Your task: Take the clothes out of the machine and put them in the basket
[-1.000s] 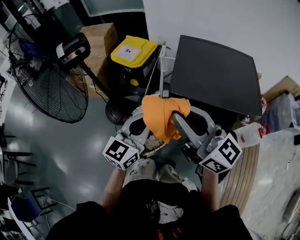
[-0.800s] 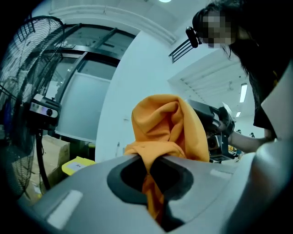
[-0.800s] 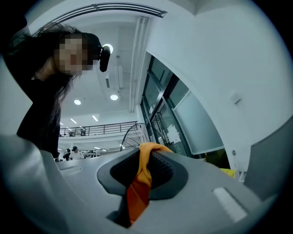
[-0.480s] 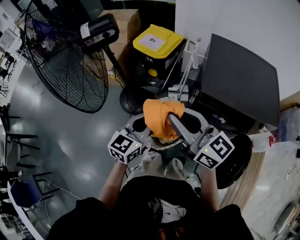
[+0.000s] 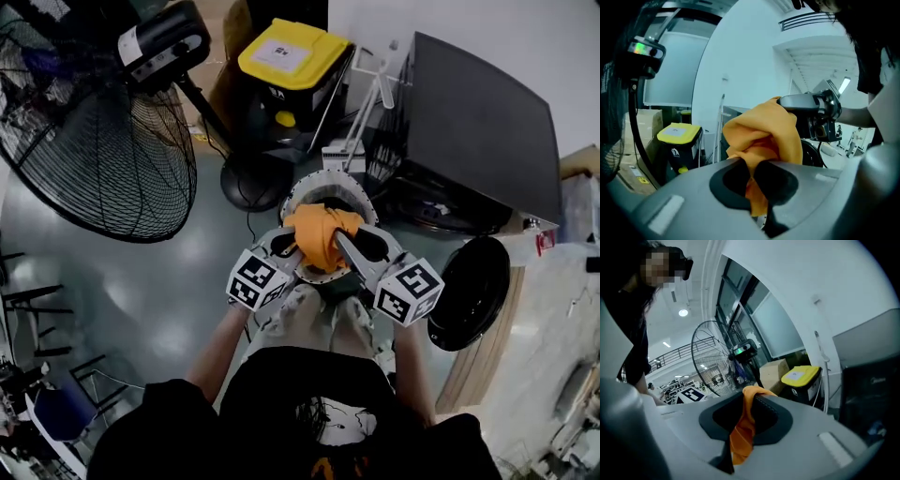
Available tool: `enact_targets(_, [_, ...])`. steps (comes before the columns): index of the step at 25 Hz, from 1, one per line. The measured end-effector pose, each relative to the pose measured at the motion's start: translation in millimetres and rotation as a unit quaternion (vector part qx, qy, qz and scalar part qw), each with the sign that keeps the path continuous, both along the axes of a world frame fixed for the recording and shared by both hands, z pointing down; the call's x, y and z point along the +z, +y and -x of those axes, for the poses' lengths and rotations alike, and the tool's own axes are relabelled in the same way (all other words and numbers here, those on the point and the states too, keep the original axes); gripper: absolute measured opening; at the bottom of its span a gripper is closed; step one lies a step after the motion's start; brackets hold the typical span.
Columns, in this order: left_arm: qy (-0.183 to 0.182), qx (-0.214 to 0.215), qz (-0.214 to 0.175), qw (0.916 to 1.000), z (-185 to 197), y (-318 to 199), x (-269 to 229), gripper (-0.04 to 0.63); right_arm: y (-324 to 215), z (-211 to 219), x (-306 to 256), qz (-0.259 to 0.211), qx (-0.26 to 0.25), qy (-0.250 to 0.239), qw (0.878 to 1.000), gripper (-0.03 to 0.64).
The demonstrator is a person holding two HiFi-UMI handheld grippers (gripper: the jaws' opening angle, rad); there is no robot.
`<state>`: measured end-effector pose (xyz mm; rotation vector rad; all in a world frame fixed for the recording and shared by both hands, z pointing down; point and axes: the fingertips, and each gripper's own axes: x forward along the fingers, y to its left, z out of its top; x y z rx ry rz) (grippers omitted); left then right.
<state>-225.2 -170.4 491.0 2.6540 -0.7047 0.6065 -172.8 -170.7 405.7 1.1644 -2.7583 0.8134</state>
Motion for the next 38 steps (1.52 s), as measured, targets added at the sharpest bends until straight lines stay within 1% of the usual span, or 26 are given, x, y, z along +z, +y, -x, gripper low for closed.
enact_targets(5, [-0.048,0.042,0.051,0.9967,7,2,78,0.014,3,-1,89,0.076,0.026,0.049,0.996,0.081])
enact_targets(10, [-0.097,0.074,0.095,0.988,21,6,148,0.014,5,-2,182,0.152,0.048,0.096,0.982,0.081])
enact_targets(13, [-0.122,0.09,0.121,0.9811,26,11,185,0.014,12,-7,228,0.196,0.058,0.114,0.972,0.081])
enact_targets(16, [-0.148,0.104,0.142,0.9733,33,16,216,0.014,18,-4,267,0.23,0.054,0.13,0.963,0.081])
enact_targets(20, [-0.204,0.147,0.129,0.9591,38,25,254,0.014,26,4,312,0.262,0.048,0.142,0.953,0.083])
enact_targets(22, [-0.221,0.158,0.146,0.9512,40,31,274,0.025,30,7,331,0.275,0.052,0.142,0.949,0.091])
enact_targets(23, [-0.231,0.162,0.162,0.9458,42,36,284,0.065,34,9,341,0.285,0.053,0.141,0.947,0.114])
enact_targets(24, [-0.24,0.165,0.176,0.9403,46,39,293,0.138,38,12,350,0.298,0.051,0.14,0.943,0.178])
enact_targets(25, [-0.247,0.166,0.186,0.9363,50,42,299,0.185,44,15,360,0.313,0.047,0.141,0.938,0.253])
enact_targets(26, [-0.25,0.163,0.191,0.935,52,42,302,0.19,50,18,368,0.327,0.041,0.143,0.933,0.299])
enact_targets(28, [-0.242,0.145,0.199,0.9385,54,39,300,0.19,62,20,379,0.344,0.034,0.148,0.927,0.338])
enact_targets(29, [-0.235,0.134,0.205,0.9406,54,38,296,0.19,66,19,382,0.346,0.035,0.15,0.926,0.351])
enact_targets(32, [-0.221,0.116,0.217,0.9438,53,37,286,0.19,72,16,381,0.343,0.052,0.14,0.927,0.351])
enact_targets(35, [-0.222,0.12,0.209,0.9447,53,35,282,0.19,69,15,375,0.333,0.07,0.126,0.932,0.35])
enact_targets(38, [-0.213,0.127,0.199,0.948,44,33,274,0.19,63,6,366,0.316,0.09,0.117,0.937,0.336])
